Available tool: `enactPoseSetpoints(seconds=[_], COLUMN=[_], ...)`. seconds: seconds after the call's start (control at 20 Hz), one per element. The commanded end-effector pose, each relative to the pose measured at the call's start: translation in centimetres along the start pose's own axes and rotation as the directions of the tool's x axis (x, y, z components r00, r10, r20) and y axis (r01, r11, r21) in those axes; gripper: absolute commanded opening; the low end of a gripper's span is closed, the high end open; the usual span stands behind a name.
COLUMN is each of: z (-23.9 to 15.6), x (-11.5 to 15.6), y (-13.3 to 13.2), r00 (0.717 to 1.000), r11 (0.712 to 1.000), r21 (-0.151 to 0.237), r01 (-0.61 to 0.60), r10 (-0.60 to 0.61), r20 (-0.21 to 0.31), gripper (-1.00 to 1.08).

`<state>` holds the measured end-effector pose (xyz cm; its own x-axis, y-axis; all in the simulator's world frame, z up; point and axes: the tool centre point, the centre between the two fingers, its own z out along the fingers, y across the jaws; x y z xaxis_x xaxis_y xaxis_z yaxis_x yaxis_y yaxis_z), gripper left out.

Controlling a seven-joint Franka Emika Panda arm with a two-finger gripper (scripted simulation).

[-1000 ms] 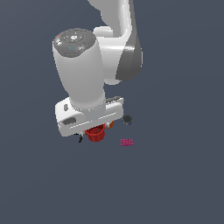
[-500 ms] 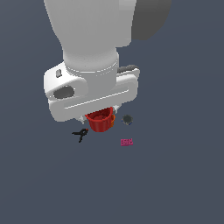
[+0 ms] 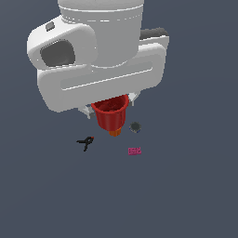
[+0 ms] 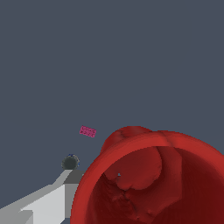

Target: Pick up a designated object from a clutter of objects.

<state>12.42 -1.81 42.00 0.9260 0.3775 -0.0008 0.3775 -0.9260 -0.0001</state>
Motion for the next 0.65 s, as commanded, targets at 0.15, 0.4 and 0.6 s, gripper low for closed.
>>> enactPoseSetpoints(seconds=[0.15,0.4,0.6], z=[-2.0,-2.7,-2.9], x=[0.6,0.8,0.9], y=[-0.3,-0.3,-0.3], r00=[1.000,1.000,1.000], r11=[1.000,1.000,1.000], r21=[0.000,0.000,0.000], r01=[0.000,0.000,0.000], r10=[0.000,0.000,0.000], r20=[-0.001,-0.001,-0.001], gripper=[-1.00,-1.00,-1.00])
